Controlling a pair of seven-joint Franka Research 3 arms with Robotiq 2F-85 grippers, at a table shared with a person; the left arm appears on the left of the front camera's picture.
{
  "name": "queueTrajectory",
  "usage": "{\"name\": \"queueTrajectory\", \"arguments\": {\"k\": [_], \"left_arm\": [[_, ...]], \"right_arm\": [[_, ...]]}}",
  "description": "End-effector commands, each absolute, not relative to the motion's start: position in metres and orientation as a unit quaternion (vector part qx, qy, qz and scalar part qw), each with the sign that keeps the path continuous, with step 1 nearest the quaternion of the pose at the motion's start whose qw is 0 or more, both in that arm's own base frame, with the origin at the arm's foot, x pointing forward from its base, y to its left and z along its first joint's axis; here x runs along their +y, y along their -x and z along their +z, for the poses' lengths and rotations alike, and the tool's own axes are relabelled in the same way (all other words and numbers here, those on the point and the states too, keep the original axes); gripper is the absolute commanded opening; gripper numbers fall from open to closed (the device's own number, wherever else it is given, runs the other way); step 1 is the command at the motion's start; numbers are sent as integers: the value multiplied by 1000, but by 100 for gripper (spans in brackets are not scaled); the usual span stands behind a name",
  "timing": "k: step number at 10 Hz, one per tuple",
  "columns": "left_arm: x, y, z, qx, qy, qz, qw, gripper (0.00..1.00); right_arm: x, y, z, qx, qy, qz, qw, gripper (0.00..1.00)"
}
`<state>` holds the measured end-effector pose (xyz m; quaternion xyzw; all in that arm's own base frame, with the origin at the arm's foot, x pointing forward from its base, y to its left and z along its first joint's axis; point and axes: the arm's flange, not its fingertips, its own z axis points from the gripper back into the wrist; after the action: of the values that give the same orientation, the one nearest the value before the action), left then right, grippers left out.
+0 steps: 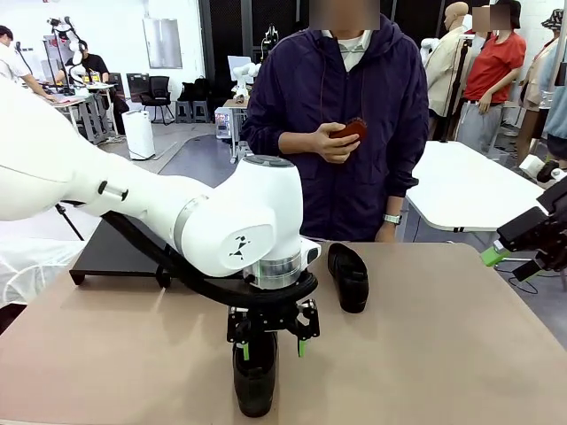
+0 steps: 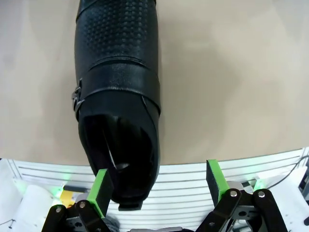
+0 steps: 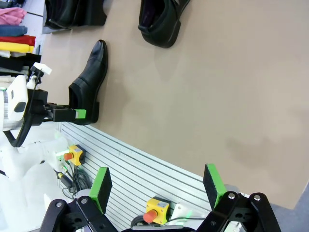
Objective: Organize the shoes by placing them on the stand.
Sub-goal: Place the Shoe from the middle of the table onto the Shoes Stand.
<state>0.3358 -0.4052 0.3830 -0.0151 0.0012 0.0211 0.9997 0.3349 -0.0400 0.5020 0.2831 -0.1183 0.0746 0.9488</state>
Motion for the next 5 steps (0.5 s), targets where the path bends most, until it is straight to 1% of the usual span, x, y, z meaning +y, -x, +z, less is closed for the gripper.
{"name": "queueTrajectory", "arguments": {"k": [1, 3, 4, 5], "left_arm": [[-405, -340, 374, -33, 41, 25, 998, 100], [-407, -346, 367, -65, 58, 17, 996, 100], [-407, -348, 364, -64, 55, 13, 996, 100], [-407, -353, 357, -48, 48, 12, 998, 100]], "right_arm": [[-40, -336, 504, -123, -291, 67, 946, 100], [-40, -336, 504, -123, -291, 67, 946, 100], [-40, -336, 504, -123, -291, 67, 946, 100], [-40, -336, 504, -123, -291, 67, 946, 100]]}}
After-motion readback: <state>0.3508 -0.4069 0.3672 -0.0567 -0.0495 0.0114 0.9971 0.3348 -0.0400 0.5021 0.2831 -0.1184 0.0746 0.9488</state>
